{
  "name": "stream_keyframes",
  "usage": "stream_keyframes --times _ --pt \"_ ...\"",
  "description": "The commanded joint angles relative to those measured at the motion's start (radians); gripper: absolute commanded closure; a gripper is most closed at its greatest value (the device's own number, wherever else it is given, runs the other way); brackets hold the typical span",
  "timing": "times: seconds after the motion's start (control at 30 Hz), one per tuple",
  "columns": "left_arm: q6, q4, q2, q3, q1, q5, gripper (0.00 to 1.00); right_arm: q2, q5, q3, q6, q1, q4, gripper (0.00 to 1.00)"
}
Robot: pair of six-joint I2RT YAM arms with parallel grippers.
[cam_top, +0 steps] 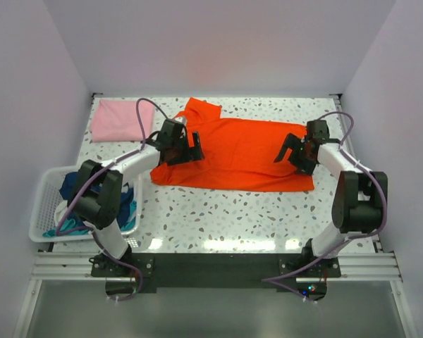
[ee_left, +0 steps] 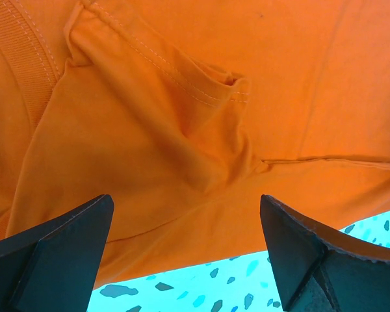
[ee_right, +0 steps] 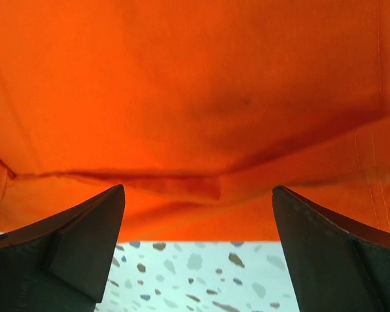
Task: Fold and stack the t-shirts
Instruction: Fold the tshirt
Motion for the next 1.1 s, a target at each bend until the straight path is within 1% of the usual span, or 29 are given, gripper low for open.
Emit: stream_keyframes --times 0.0,0.13,0.23,0.27,0.33,0.4,0.5,0.57,0.63,0.73,0.77,0.87,0.97,1.07 --pt "-0.02 0.047 0.01 0.008 0.007 -0.02 0.0 0.042 -0.004 0.07 0.001 -0.001 0.08 0.01" --pt "-0.02 0.046 0.03 0.011 0.01 -0.026 0.0 0.184 0.031 0.191 -0.007 -0.001 0.04 0.01" --pt "-0.02 0.035 0.041 0.017 0.019 -0.032 0.0 0.263 0.042 0.288 -0.011 -0.002 0.014 0.01" --pt "-0.019 0.032 0.041 0.02 0.022 -0.037 0.0 0.274 0.034 0.326 -0.011 -0.001 0.008 0.01" --pt "-0.019 0.027 0.039 0.022 0.027 -0.051 0.0 0.28 0.042 0.352 -0.014 -0.002 -0.007 0.01" --pt "-0.017 0.02 0.035 0.029 0.034 -0.054 0.0 0.251 0.057 0.368 -0.02 -0.001 -0.035 0.01" --pt "-0.019 0.021 0.033 0.049 0.034 -0.052 0.0 0.154 0.063 0.304 -0.023 -0.002 -0.037 0.01" --pt "-0.022 0.044 0.033 0.054 0.034 -0.037 0.0 0.076 0.074 0.227 -0.028 -0.002 -0.044 0.01" --pt "-0.023 0.058 0.041 0.063 0.034 -0.011 0.0 0.033 0.076 0.135 -0.039 -0.002 -0.037 0.01" --pt "-0.017 0.059 0.079 0.095 0.034 -0.002 0.0 -0.025 0.077 0.06 -0.063 -0.001 -0.038 0.01" --pt "-0.016 0.037 0.091 0.109 0.034 -0.002 0.0 -0.03 0.082 0.018 -0.065 -0.001 -0.032 0.01" --pt "-0.019 0.032 0.13 0.124 0.033 -0.002 0.0 -0.015 0.056 -0.02 -0.068 -0.001 -0.014 0.01" --pt "-0.025 0.024 0.144 0.106 0.034 -0.017 0.0 0.03 0.051 -0.043 -0.056 -0.002 0.022 0.01" --pt "-0.028 0.004 0.139 0.069 0.034 -0.017 0.0 0.05 0.062 -0.074 -0.04 -0.002 0.02 0.01"
